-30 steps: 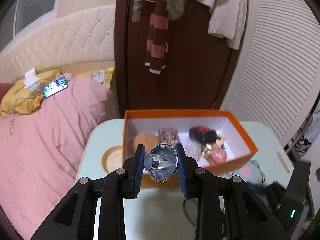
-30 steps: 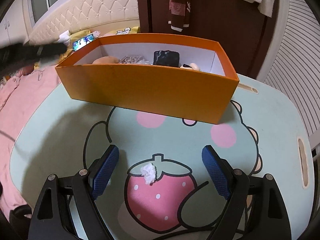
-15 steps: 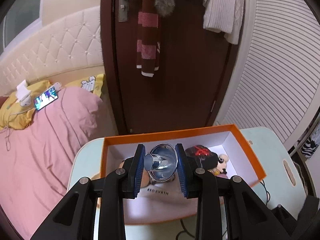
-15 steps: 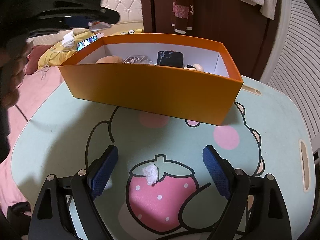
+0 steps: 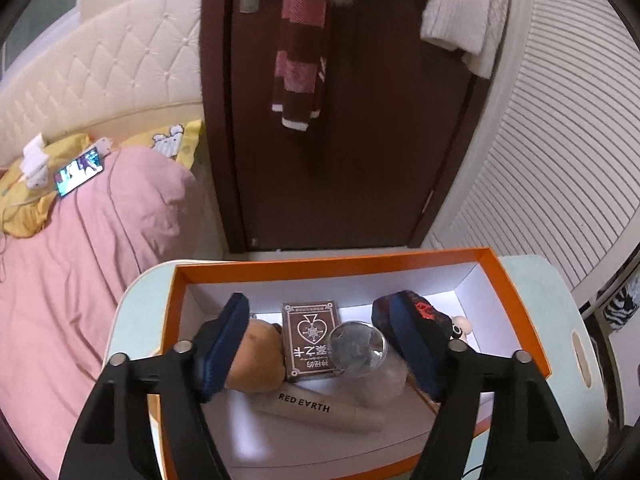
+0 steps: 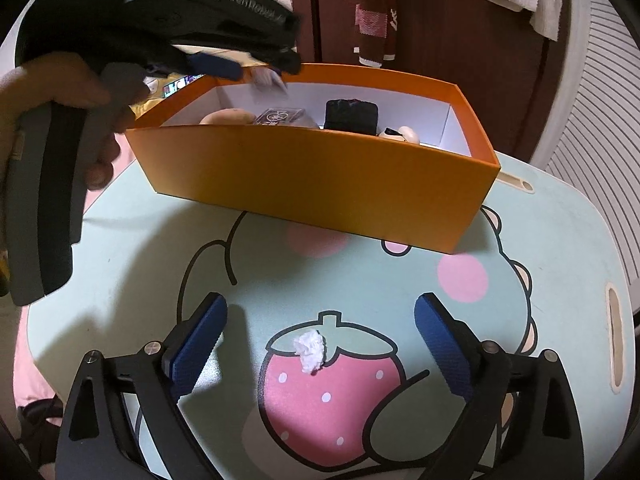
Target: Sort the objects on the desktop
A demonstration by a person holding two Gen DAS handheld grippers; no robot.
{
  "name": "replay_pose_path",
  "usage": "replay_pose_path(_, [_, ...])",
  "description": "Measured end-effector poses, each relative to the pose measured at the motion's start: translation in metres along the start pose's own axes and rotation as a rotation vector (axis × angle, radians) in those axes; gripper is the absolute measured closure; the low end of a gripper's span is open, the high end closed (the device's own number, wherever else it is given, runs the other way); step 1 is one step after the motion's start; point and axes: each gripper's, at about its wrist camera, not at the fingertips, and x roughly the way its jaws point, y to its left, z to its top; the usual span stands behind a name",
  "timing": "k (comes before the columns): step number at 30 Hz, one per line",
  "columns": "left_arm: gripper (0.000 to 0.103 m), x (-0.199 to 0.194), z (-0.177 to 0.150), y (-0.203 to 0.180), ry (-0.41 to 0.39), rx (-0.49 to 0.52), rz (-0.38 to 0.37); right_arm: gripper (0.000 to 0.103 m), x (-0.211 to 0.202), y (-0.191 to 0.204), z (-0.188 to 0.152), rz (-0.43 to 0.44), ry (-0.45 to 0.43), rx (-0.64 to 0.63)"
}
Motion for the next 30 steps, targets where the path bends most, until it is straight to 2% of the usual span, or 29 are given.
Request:
replay_pose_path(1, [0.019,-0.002,-0.001,0.001,-0.004,-0.002,-0.002,0.007,0.000,0.000,0.000,0.000,0.000,0.000])
replay_pose_path(9, [0.015,-0.033,-0.019,0.023,-0.026,-0.090,-0.049,0.007,-0.003,0.005,-0.001,-0.013,0.007,-0.001])
replay_pose_path(16, [0.012,-0.051,-0.066,0.048,0.038,-0.161,0.013,0.007,-0.006,0.006,-0.003,-0.030,0.012,0.012])
replay_pose_path(17, [0.010,-0.051,-0.072,0.050,0.044,-0.168,0.014,0.007,-0.007,0.006,-0.003,-0.035,0.013,0.017])
replay_pose_path(21, [0.007,-0.045,-0.097,0.047,0.080,-0.127,0.063,0.007,-0.007,-0.003,-0.002,-0.098,0.022,0.071])
replay_pose_path(25, [0.006,-0.032,-0.116,0.042,0.130,-0.122,0.037,0.001,-0.009,-0.011,-0.002,-0.138,0.037,0.120])
replay_pose_path(30, [0.001,-0.023,-0.123,0.026,0.127,-0.023,0.106,0.001,-0.007,-0.015,0.000,-0.150,0.043,0.132])
